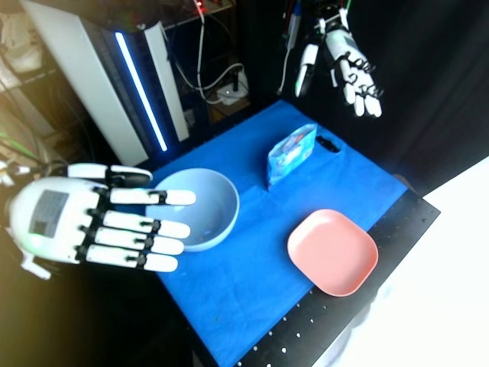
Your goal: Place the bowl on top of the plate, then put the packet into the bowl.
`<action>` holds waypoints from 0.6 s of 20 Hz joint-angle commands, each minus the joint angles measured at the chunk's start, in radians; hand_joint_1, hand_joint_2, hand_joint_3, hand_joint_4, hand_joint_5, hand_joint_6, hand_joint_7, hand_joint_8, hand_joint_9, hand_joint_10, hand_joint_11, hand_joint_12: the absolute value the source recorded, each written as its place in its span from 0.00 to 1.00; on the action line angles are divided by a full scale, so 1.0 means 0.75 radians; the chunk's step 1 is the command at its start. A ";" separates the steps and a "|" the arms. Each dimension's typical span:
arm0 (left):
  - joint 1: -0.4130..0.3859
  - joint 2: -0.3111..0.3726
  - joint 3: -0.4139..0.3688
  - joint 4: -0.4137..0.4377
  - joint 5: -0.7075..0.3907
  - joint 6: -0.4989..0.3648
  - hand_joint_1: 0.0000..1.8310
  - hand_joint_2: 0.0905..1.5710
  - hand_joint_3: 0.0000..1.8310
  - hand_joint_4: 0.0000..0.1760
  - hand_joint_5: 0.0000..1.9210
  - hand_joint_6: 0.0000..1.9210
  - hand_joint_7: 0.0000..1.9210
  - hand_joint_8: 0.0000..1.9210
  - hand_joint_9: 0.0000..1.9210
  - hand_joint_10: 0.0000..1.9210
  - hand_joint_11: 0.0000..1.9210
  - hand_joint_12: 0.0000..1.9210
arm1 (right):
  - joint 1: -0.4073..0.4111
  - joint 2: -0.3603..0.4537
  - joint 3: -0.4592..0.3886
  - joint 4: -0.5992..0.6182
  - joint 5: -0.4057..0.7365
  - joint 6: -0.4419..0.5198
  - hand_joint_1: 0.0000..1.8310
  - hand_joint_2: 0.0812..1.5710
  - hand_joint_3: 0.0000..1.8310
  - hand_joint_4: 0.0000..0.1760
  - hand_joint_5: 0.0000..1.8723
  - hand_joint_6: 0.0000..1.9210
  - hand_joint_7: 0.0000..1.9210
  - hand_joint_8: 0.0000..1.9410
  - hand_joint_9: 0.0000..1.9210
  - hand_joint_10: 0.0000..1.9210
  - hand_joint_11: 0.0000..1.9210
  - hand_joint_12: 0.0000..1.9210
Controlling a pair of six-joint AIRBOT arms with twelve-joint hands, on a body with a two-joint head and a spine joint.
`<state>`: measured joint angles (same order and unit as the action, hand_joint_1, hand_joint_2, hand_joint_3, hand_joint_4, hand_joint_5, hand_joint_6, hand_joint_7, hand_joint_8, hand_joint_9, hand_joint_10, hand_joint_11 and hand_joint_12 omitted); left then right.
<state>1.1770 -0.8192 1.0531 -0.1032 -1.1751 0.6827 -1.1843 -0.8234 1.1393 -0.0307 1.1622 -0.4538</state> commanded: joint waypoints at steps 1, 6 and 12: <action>-0.011 0.001 0.008 -0.030 -0.166 -0.009 0.36 0.52 0.01 1.00 0.04 0.00 0.00 0.00 0.00 0.00 0.00 0.00 | 0.018 0.004 0.007 0.042 0.156 0.003 0.23 0.68 0.00 0.11 0.10 0.00 0.12 0.00 0.12 0.01 0.00 0.34; -0.011 -0.006 0.010 -0.030 -0.164 -0.011 0.36 0.53 0.01 1.00 0.03 0.00 0.00 0.00 0.00 0.00 0.00 0.00 | 0.064 0.004 0.002 -0.024 0.157 0.016 0.21 0.69 0.00 0.00 0.10 0.00 0.11 0.00 0.10 0.00 0.00 0.31; -0.011 -0.009 0.011 -0.030 -0.160 -0.014 0.37 0.53 0.00 1.00 0.03 0.00 0.00 0.00 0.00 0.00 0.00 0.00 | 0.175 -0.013 -0.027 -0.223 0.153 0.029 0.30 0.62 0.00 0.17 0.10 0.00 0.10 0.00 0.11 0.00 0.01 0.34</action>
<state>1.1770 -0.8211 1.0573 -0.1070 -1.1732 0.6811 -1.0676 -0.8345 1.1213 -0.2420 1.1660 -0.4335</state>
